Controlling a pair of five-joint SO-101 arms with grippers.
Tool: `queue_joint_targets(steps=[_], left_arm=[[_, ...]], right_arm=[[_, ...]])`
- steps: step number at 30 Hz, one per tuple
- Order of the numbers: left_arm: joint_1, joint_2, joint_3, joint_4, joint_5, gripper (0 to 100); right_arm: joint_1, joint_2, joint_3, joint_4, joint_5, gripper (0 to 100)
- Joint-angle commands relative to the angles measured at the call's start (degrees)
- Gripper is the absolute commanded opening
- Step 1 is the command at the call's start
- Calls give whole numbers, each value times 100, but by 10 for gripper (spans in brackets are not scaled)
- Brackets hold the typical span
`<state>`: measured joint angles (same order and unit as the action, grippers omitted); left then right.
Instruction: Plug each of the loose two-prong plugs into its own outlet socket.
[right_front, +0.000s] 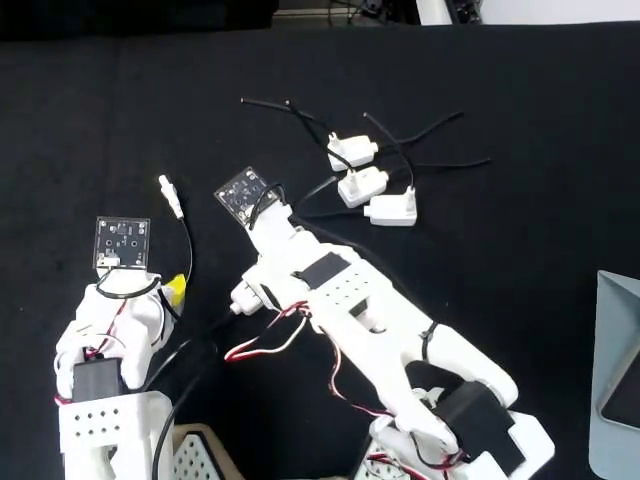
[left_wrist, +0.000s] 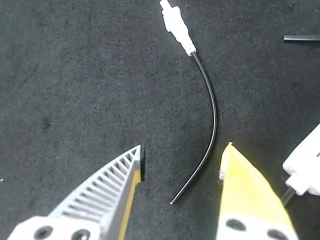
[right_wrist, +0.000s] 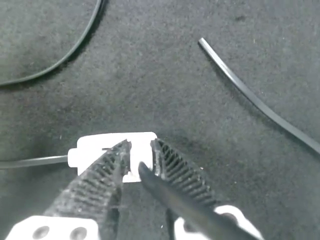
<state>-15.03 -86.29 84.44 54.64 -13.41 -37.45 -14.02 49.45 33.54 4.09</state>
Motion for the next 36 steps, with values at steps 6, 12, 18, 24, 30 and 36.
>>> queue_joint_targets(steps=[6, 12, 18, 24, 30, 36], left_arm=[[-57, -62, -22, -141, 44, 253], [-66, -62, -22, -141, 44, 253], [-66, -62, -22, -141, 44, 253], [-66, -62, -22, -141, 44, 253], [-66, -62, -22, -141, 44, 253], [-66, -62, -22, -141, 44, 253]], right_arm=[[-105, 505, -163, 193, 9, 11], [-114, 927, -602, 1037, 9, 11], [-123, 1042, -611, 1125, 35, 11], [70, 892, -734, 1125, 35, 11], [897, 312, -980, 1011, -35, 11], [1873, 207, -1024, 70, -545, 11]])
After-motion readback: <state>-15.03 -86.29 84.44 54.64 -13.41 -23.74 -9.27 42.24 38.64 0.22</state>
